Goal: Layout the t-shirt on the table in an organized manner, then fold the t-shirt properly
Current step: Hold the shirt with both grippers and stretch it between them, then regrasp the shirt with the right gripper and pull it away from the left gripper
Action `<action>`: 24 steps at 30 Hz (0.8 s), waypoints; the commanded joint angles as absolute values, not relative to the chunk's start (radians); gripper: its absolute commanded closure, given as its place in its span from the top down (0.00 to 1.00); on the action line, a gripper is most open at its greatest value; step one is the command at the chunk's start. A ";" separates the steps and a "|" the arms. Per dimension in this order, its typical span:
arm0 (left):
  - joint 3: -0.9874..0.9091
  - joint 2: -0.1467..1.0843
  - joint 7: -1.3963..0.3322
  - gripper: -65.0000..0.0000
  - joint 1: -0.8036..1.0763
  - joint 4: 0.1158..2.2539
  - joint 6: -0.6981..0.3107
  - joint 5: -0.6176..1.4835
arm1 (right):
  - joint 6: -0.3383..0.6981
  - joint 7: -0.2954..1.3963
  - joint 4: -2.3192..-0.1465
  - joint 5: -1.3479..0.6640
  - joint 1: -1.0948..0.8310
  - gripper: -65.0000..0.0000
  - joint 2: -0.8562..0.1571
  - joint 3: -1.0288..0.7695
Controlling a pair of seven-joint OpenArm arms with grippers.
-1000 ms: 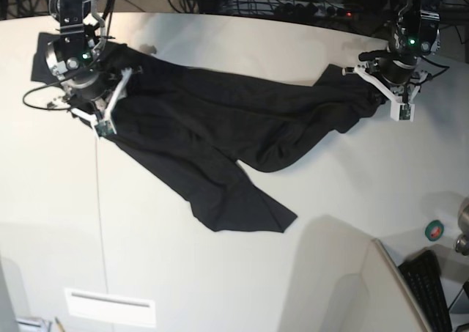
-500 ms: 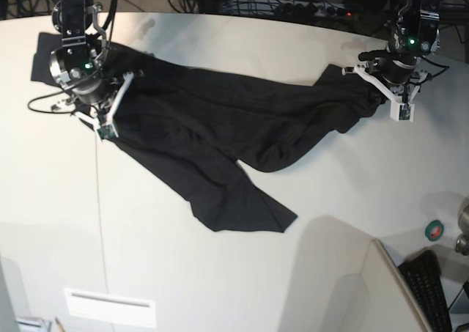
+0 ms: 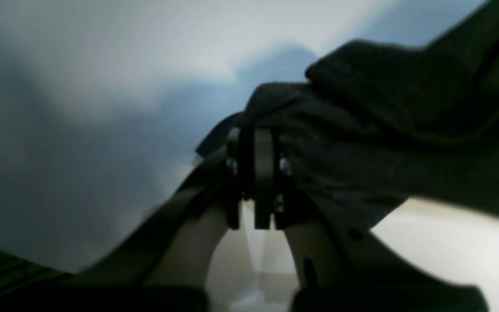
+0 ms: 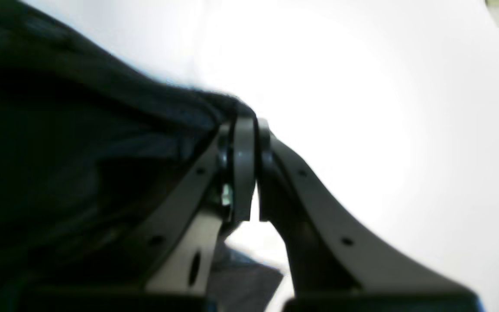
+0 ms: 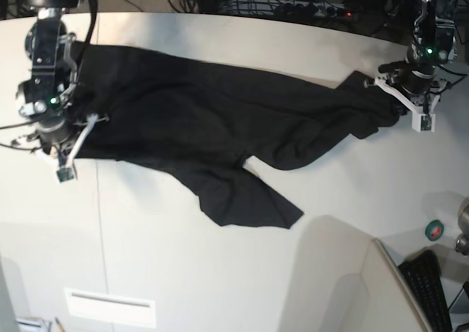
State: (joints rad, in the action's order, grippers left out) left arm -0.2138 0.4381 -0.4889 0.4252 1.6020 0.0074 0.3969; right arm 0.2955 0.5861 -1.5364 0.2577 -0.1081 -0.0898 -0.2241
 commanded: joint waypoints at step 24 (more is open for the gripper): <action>-0.183 0.450 -0.467 0.00 0.381 1.590 0.012 0.397 | 0.289 0.576 -1.313 0.257 0.102 0.46 -0.194 -0.303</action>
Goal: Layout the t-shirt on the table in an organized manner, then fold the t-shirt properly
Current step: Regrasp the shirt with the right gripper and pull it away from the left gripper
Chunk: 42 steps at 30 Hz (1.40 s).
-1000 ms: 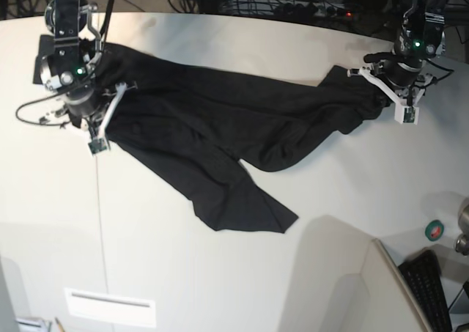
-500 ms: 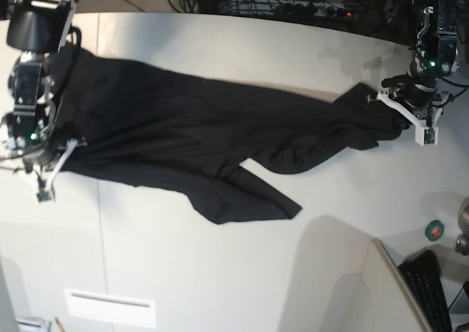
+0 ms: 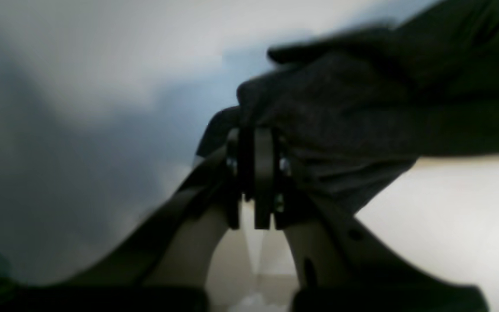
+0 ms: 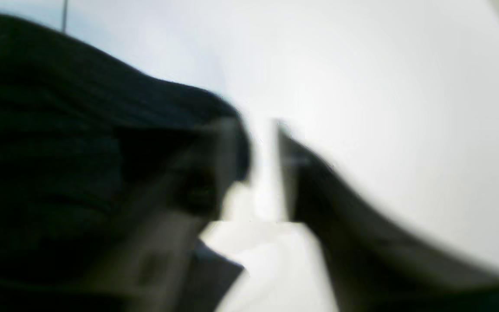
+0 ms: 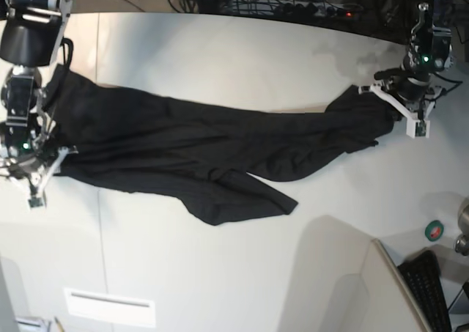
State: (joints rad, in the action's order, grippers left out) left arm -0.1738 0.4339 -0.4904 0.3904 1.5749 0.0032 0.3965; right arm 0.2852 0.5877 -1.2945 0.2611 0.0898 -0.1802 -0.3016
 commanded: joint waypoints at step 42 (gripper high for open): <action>-0.189 0.452 -0.466 0.00 0.400 1.590 0.012 0.397 | 0.529 0.532 -1.351 0.257 0.013 0.00 -0.050 -0.263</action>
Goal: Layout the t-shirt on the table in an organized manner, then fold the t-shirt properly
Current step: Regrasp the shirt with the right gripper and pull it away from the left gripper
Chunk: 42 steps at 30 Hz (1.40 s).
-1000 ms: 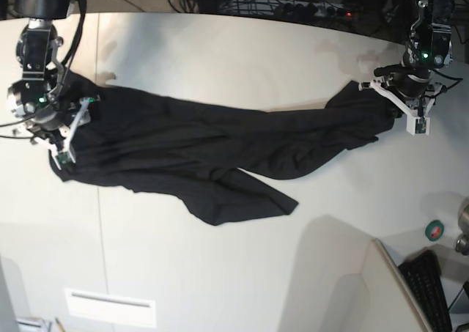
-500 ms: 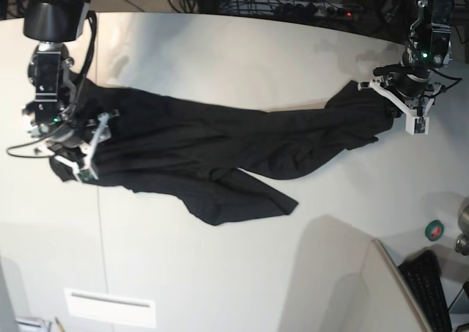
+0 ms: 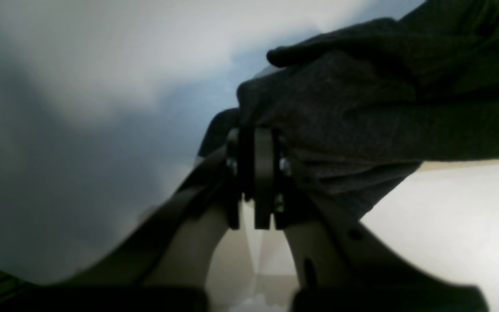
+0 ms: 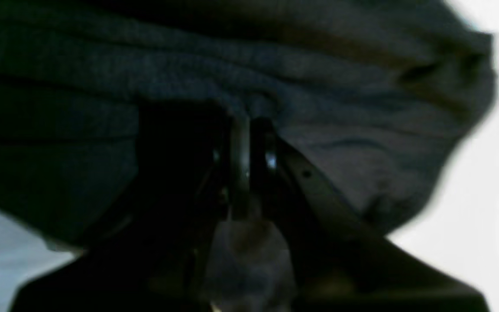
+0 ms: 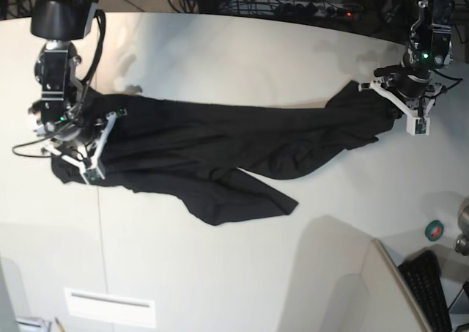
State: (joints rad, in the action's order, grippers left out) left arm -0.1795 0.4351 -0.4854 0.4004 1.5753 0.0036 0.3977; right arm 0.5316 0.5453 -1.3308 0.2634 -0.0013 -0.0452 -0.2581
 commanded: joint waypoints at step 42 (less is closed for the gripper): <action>-0.189 0.450 -0.467 0.00 0.450 1.632 0.012 0.397 | 0.530 0.627 -1.371 0.255 -0.094 0.49 -0.038 -0.800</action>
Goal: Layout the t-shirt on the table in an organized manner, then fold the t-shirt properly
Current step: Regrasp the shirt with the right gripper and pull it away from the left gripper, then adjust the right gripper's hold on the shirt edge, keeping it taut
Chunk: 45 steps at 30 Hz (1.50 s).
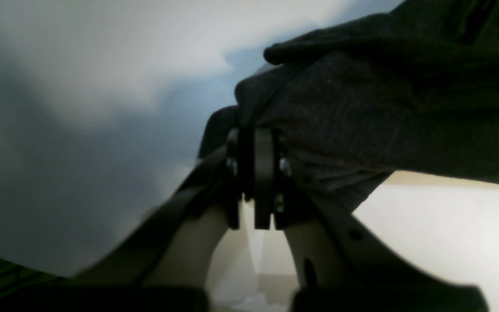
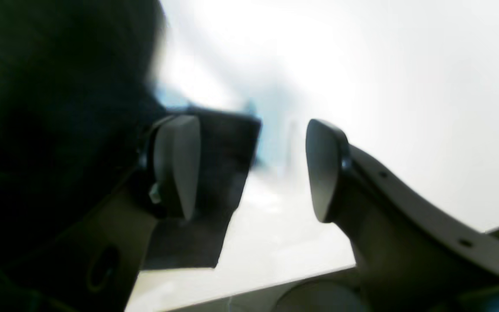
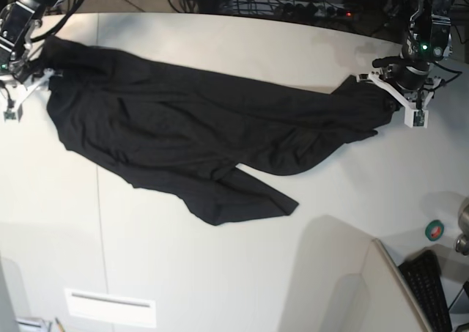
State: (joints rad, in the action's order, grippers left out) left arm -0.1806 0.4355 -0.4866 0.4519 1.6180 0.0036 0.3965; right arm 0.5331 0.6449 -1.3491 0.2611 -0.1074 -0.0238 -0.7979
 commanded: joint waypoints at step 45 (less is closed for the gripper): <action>-0.145 0.400 -0.475 0.00 0.450 1.655 0.013 0.397 | 0.698 0.820 -1.463 0.257 -0.170 0.00 -0.054 -0.751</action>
